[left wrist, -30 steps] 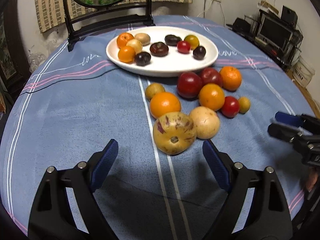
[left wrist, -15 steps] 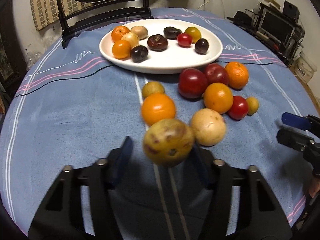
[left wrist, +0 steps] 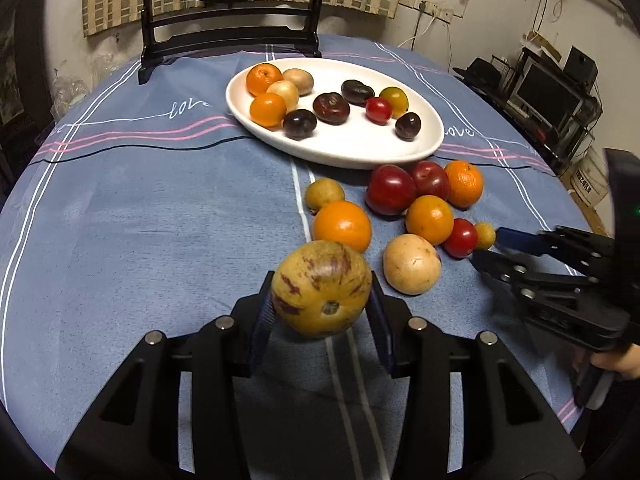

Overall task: Organize fruits
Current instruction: 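Grasp the purple-streaked pepino with the left tool while the right tool grasps a small lime, then place the pepino on the plate with the left tool while the right tool places the lime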

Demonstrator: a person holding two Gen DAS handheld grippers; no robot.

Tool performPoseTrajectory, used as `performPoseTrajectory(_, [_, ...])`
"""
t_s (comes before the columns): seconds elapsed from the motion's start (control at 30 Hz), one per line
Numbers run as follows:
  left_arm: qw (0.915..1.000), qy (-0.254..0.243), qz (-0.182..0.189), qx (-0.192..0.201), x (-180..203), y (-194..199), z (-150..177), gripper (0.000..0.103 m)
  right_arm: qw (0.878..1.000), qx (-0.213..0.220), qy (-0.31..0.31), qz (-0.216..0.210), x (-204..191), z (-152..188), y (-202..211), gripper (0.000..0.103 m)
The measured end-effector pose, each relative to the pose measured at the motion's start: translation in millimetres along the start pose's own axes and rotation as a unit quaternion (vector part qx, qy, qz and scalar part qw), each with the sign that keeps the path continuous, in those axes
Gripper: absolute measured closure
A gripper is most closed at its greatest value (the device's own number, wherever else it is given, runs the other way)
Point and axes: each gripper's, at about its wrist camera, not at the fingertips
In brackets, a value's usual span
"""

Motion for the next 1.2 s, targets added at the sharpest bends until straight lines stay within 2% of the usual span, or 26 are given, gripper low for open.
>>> performPoseTrajectory(0.13, [1.0000,0.003,0.005,-0.005,-2.9,-1.5,1.6,0.059,1.000,-0.003,0.006,-0.003,4.0,-5.0,-7.0,0.065])
performPoseTrajectory(0.2, [0.9999,0.006,0.007,-0.008,-4.2,-3.3,2.5,0.059,1.000,0.001,0.012,-0.011,4.3,-5.5,-7.0,0.074])
performPoseTrajectory(0.27, [0.9999,0.008,0.008,-0.009,-4.7,-4.5,3.5,0.059,1.000,0.004,0.013,-0.011,3.8,-5.4,-5.6,0.076])
performPoseTrajectory(0.43, [0.9999,0.008,0.008,-0.007,-4.4,-2.4,2.9,0.059,0.999,0.015,-0.006,-0.031,10.4,-0.6,4.8,0.077])
performPoseTrajectory(0.83, [0.9998,-0.009,0.012,0.013,8.2,20.3,-4.8,0.060,0.997,0.064,-0.037,-0.036,34.4,10.6,52.8,0.077])
performPoseTrajectory(1.0, [0.9993,-0.026,0.010,0.024,16.0,28.8,-20.4,0.059,0.995,0.086,-0.030,-0.035,32.5,0.2,68.4,0.077])
performPoseTrajectory(1.2, [0.9980,-0.040,0.008,0.048,20.7,31.8,-51.3,0.059,0.991,0.121,-0.036,-0.049,33.1,-34.9,75.4,0.076])
Point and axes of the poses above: each gripper's, at about its wrist camera, not at the fingertips, and y roughly against the way its jaws point, x to its right, z to its underside, and after that the axes turned 3 degrees about z, right-handed
